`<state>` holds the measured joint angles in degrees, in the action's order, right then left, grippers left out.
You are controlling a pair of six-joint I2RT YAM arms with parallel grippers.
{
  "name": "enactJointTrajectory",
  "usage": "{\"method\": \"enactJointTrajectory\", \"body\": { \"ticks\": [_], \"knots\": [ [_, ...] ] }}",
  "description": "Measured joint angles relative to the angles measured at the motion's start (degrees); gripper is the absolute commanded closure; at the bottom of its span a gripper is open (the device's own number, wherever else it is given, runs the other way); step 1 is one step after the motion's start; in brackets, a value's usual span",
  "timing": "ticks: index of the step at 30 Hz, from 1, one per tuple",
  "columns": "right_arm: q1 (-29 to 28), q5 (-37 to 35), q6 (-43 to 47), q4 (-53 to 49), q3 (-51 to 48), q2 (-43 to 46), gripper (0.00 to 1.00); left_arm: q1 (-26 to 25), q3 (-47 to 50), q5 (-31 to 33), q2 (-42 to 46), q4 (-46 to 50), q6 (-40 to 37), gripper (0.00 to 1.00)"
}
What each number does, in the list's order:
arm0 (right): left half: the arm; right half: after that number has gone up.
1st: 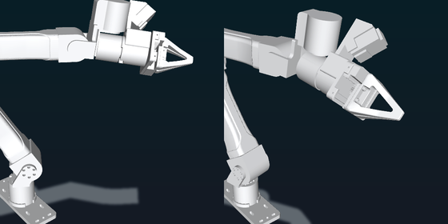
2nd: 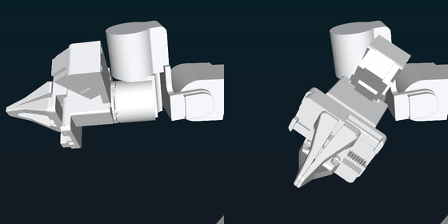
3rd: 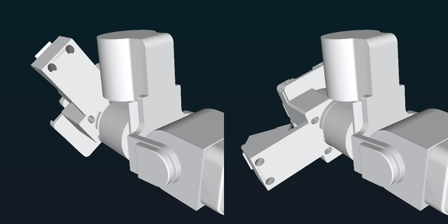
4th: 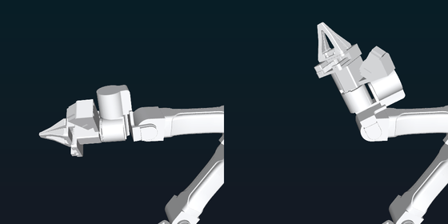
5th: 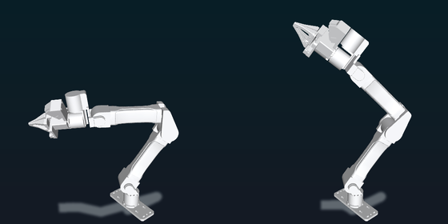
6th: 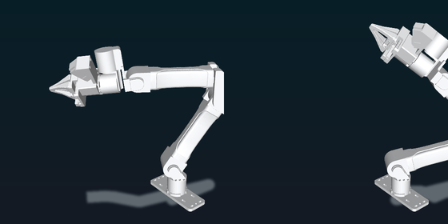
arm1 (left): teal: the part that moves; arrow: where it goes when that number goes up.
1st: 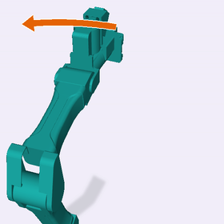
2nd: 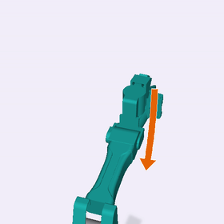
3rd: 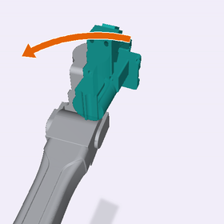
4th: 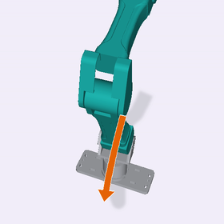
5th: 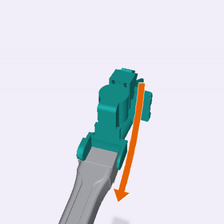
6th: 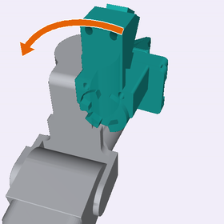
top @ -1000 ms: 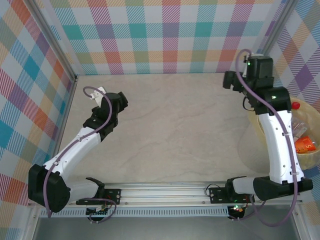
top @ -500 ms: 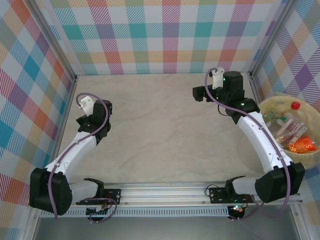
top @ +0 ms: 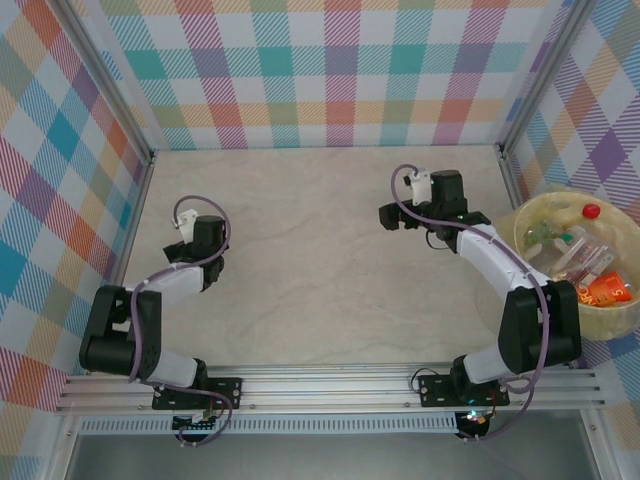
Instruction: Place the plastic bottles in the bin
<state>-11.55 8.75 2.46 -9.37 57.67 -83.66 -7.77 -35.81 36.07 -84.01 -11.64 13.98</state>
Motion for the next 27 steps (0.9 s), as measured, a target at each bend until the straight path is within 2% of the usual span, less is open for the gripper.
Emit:
{"method": "enactJointTrajectory", "body": {
  "ticks": [5,10,13,19,27],
  "knots": [
    [3.9,0.9,0.6,3.9,-4.1,-1.7,0.0,0.1,0.9,-5.6,-4.0,-7.8,-5.6,0.0],
    [8.0,1.4,0.9,7.4,-8.3,-2.8,0.0,0.4,9.0,-12.5,-3.7,-21.8,-9.8,0.0],
    [9.8,1.4,1.0,10.1,-10.5,-3.5,0.0,0.4,12.7,-14.9,-4.1,-26.1,-11.3,0.0],
    [12.0,1.5,0.7,18.9,-16.0,-4.5,0.0,0.5,13.2,-16.3,-5.6,-33.0,-12.2,0.0],
    [13.1,1.9,-0.9,31.7,-22.3,-5.9,0.0,0.5,13.2,-16.3,-5.6,-35.0,-12.2,0.0]
  ]
}}
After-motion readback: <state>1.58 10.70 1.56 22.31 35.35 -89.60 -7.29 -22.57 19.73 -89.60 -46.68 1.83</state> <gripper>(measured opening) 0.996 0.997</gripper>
